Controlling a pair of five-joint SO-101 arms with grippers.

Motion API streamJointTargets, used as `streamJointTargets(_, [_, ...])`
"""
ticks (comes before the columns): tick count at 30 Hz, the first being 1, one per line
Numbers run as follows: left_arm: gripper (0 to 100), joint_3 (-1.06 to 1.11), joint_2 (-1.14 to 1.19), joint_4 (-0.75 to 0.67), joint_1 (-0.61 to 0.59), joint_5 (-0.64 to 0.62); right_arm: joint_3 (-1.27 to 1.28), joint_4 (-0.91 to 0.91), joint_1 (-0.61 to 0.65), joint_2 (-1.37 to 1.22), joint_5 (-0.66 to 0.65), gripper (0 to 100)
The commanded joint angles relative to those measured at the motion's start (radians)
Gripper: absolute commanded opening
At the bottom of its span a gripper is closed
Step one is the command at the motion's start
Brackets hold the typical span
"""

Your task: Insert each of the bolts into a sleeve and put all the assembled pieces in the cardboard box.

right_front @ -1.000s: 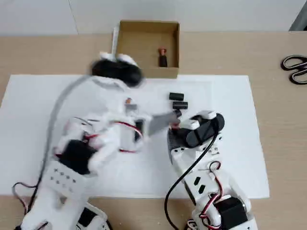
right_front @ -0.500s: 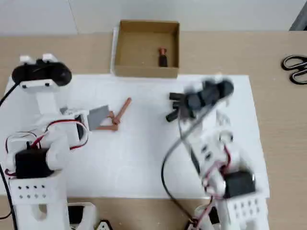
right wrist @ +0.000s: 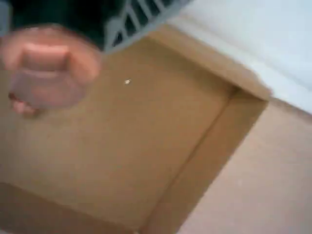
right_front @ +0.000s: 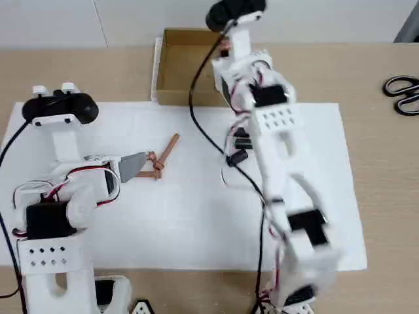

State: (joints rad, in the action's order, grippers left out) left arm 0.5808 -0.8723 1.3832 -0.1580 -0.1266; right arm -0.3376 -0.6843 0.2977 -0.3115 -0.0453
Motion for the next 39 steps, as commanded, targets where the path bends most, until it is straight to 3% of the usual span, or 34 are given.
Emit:
streamJointTargets(1, [36,0.010,-0.015,-0.021,-0.005,0.003,-0.267,0.061,-0.001,-0.200,-0.006,0.3])
streamJointTargets(13, [36,0.044,-0.015,-0.028,-0.002,0.003,-0.560,0.127,0.033,-0.579,-0.011,2.0])
streamJointTargets(18, [36,0.044,-0.015,-0.028,0.000,0.003,-0.582,0.125,0.041,-0.615,-0.011,14.1])
streamJointTargets(25, [36,0.044,-0.015,-0.028,0.000,0.006,-0.647,0.113,0.039,-0.613,-0.011,11.3])
streamJointTargets(29, [36,0.044,-0.015,-0.028,0.000,0.006,-0.841,-0.045,0.038,-0.607,-0.009,11.2])
streamJointTargets(36, [36,0.039,-0.015,-0.025,0.000,0.003,-1.324,-0.572,0.036,-0.552,-0.006,11.2])
streamJointTargets(39, [36,0.039,-0.015,-0.025,0.000,0.003,-1.341,-0.708,0.021,-0.542,-0.011,11.2])
